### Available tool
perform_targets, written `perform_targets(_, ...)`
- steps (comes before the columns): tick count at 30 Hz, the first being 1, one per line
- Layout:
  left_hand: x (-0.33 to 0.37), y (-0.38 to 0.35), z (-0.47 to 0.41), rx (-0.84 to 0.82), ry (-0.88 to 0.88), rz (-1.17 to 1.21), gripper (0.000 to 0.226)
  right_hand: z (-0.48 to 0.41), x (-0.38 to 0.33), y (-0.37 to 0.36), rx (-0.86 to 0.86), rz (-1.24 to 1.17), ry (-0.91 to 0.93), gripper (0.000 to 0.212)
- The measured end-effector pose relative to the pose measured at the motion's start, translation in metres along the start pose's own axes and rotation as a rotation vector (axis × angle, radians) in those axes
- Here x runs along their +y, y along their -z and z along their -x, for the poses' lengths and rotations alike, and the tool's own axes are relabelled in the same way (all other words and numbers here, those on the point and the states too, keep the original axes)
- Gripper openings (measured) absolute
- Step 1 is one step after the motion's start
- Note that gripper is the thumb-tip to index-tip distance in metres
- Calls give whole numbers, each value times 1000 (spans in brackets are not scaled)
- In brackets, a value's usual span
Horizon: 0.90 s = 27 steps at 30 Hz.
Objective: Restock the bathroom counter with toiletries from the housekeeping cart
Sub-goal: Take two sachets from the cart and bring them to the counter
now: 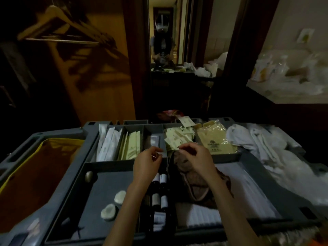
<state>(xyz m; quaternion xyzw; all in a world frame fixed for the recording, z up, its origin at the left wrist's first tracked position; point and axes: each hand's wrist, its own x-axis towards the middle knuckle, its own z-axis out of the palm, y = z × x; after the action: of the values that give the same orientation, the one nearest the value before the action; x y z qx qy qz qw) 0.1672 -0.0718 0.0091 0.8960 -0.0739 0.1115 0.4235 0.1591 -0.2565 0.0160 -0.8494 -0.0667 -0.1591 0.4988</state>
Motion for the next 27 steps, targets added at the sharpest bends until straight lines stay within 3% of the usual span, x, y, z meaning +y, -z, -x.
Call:
perform_targets(14, -48, -81, -88, 16, 47, 270, 21, -59, 59, -19, 60, 77, -201, 16)
perform_targets(20, -60, -85, -98, -3, 79, 316, 20, -84, 59, -30, 8, 167, -171, 11)
perform_targets(27, -68, -84, -97, 21, 123, 360, 19, -86, 82, -42, 10, 487, -130, 23)
